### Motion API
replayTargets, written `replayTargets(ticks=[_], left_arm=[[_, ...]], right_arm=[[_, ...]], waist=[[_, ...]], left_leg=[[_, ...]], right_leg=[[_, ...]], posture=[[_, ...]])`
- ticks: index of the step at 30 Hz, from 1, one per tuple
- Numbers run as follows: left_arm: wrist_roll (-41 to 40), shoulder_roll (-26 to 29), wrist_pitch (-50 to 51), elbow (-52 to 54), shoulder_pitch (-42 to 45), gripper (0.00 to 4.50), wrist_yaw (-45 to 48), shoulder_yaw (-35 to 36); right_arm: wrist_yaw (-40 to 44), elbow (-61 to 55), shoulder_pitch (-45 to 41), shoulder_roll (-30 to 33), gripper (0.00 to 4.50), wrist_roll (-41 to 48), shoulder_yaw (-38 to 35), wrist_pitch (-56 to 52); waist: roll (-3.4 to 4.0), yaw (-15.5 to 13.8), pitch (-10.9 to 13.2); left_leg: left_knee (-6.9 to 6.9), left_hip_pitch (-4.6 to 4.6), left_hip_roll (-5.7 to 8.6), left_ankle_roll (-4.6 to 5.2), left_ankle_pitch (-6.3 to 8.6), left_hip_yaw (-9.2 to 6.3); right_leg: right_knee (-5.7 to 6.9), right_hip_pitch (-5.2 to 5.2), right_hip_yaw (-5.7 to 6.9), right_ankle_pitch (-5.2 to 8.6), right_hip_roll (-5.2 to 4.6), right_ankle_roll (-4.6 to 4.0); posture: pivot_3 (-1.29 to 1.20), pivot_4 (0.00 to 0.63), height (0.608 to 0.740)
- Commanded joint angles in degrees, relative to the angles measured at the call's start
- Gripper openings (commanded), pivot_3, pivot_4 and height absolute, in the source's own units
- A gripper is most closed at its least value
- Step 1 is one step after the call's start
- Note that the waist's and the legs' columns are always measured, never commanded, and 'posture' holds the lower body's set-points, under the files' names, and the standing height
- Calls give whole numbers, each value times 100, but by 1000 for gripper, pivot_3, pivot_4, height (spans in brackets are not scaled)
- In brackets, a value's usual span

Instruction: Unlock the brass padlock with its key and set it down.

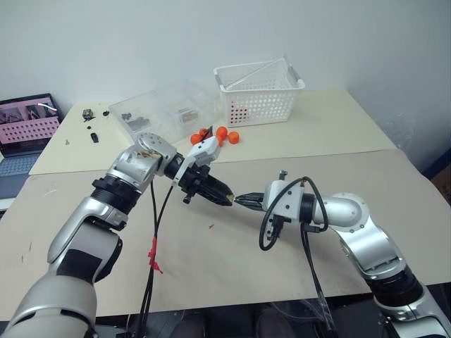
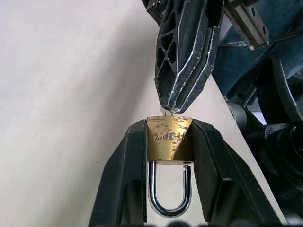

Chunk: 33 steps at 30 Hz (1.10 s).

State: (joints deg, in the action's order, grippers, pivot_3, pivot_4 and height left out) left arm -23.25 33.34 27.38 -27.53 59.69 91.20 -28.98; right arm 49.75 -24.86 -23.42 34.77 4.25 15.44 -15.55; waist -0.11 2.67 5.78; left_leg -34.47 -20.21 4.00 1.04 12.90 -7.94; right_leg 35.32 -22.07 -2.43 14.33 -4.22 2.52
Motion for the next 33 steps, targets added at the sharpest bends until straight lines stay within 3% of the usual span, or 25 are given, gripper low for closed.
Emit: replayTargets(ticks=[1,3,10,21,33], left_arm=[[-341,-100,550,107,51,818,130,-65],[-457,-152,838,48,105,818,130,47],[-1158,180,1165,198,218,818,130,-214],[-1993,571,1369,131,339,818,130,-776],[-2247,494,1339,-43,465,818,130,-1048]], right_arm=[[-291,-267,-438,-140,335,-14,-361,281],[-330,-253,-467,-144,861,-154,-366,579],[-591,83,-235,169,3346,-1027,-307,2371],[-825,497,498,602,3346,-1429,-535,3876],[-808,409,546,437,3346,-1431,-434,3751]], waist=[[0,-3,0],[1,-13,-1],[1,-22,-1],[1,-12,0],[0,-17,0]], left_leg=[[-1,0,0,1,1,0],[-5,0,-2,6,4,-1],[-29,-1,4,35,21,5],[-31,4,1,43,26,11],[-36,4,0,60,35,12]], right_leg=[[3,-1,0,0,0,0],[4,0,2,0,2,0],[5,-3,6,1,-3,2],[15,-4,3,2,5,2],[11,-3,0,2,10,3]], posture=[[0,150,740],[0,150,740],[0,150,740],[0,150,740],[0,150,740]])
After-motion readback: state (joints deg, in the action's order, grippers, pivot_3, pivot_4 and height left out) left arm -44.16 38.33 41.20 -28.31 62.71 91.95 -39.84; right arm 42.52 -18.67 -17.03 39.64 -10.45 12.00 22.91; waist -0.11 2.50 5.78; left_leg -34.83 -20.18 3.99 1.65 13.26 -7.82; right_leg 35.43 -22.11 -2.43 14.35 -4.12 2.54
